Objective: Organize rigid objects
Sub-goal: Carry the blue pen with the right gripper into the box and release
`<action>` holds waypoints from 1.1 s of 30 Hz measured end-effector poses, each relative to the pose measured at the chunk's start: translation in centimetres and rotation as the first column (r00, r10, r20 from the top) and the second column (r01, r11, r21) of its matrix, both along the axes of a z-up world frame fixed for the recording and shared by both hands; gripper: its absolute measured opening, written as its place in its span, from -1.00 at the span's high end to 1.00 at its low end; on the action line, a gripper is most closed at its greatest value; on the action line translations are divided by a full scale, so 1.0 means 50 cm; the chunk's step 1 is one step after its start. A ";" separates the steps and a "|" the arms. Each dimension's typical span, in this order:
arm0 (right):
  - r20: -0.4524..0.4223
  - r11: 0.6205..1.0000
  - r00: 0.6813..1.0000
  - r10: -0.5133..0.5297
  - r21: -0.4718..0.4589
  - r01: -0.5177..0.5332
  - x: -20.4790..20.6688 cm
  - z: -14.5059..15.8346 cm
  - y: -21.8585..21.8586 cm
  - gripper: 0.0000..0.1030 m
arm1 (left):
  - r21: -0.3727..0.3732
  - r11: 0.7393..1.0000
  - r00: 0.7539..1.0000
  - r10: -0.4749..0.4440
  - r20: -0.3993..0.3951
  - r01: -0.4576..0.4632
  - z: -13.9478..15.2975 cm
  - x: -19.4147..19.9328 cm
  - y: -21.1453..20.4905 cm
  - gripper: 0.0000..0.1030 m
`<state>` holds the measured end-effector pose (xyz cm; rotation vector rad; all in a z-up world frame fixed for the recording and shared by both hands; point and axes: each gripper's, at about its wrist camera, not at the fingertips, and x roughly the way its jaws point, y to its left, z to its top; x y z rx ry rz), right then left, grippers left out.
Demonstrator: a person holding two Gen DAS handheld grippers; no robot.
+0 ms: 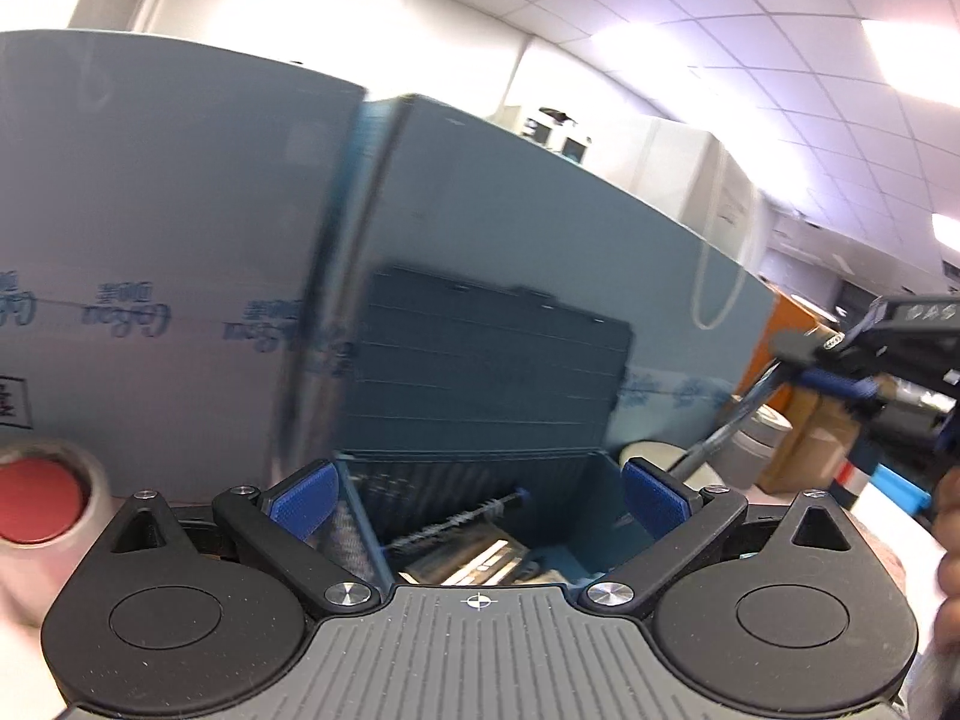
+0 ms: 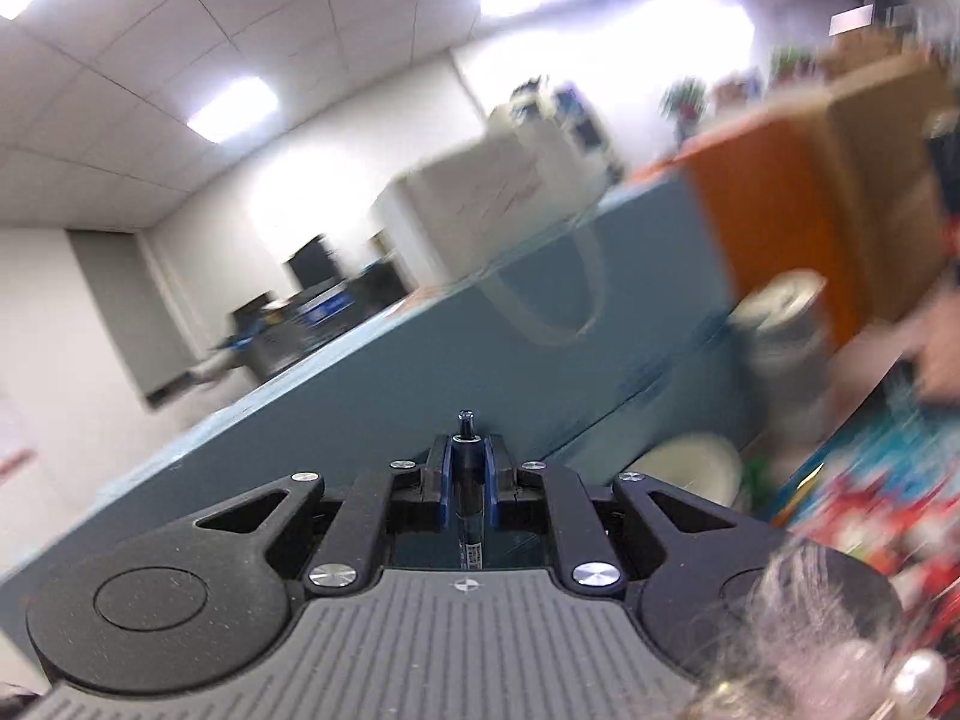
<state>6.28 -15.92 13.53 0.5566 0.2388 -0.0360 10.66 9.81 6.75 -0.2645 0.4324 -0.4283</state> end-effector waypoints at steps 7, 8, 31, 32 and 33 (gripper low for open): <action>-0.139 0.962 0.980 0.142 0.254 -0.103 0.115 -0.118 0.046 0.80 | -0.006 0.998 0.997 0.070 0.020 -0.070 0.003 0.001 0.016 -0.97; -0.173 0.954 0.972 0.160 0.280 -0.107 0.130 -0.137 0.053 0.80 | -0.009 0.997 0.997 0.071 0.016 -0.071 0.002 0.003 0.017 -0.97; -0.300 0.993 0.948 0.107 0.076 -0.088 0.140 -0.152 0.089 -0.18 | -0.035 0.999 0.999 0.033 -0.033 -0.034 -0.014 0.022 0.025 -0.98; -0.287 0.993 0.952 0.103 0.077 -0.084 0.132 -0.144 0.080 -0.30 | -0.037 0.999 0.999 0.015 -0.038 -0.016 -0.015 0.023 0.022 -0.98; -0.274 0.994 0.957 0.098 0.075 -0.081 0.122 -0.136 0.069 -0.36 | -0.042 0.999 0.999 -0.005 -0.045 0.003 -0.017 0.025 0.017 -0.98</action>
